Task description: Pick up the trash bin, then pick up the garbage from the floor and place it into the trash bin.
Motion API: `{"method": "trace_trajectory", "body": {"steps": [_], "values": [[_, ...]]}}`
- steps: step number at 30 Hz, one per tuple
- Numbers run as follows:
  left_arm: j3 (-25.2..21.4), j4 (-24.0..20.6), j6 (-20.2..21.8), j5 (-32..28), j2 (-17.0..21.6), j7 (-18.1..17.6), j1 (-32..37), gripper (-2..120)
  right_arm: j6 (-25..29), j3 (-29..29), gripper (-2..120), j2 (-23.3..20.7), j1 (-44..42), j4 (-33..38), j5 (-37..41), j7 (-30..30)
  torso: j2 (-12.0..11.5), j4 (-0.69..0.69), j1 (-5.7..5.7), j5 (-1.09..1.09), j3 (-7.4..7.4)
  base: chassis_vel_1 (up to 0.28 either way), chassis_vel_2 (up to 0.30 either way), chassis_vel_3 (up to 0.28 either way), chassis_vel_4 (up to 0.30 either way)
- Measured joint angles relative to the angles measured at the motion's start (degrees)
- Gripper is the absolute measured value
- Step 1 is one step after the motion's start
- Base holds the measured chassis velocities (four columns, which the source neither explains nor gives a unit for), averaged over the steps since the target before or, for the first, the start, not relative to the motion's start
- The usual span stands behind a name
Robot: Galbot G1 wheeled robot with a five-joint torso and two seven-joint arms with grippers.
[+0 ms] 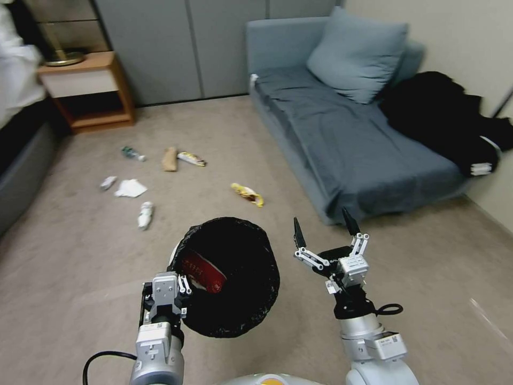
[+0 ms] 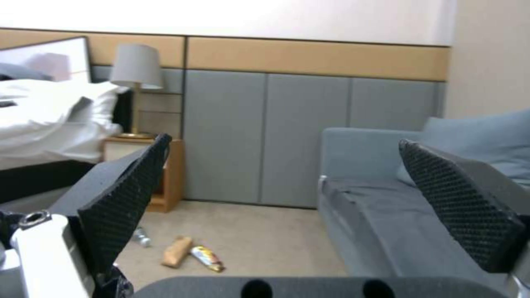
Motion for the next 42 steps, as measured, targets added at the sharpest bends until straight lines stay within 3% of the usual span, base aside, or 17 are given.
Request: {"method": "trace_trajectory", "body": {"steps": [42], "values": [[-0.6, -0.6, -0.7, 0.7, -0.4, 0.0, 0.3, 0, 0.5, 0.5, 100, -0.4, 0.4, -2.2, -0.9, -0.5, 0.0, -0.03, 0.0, -0.01, 0.0, -0.017, 0.016, 0.019, -0.016]]}}
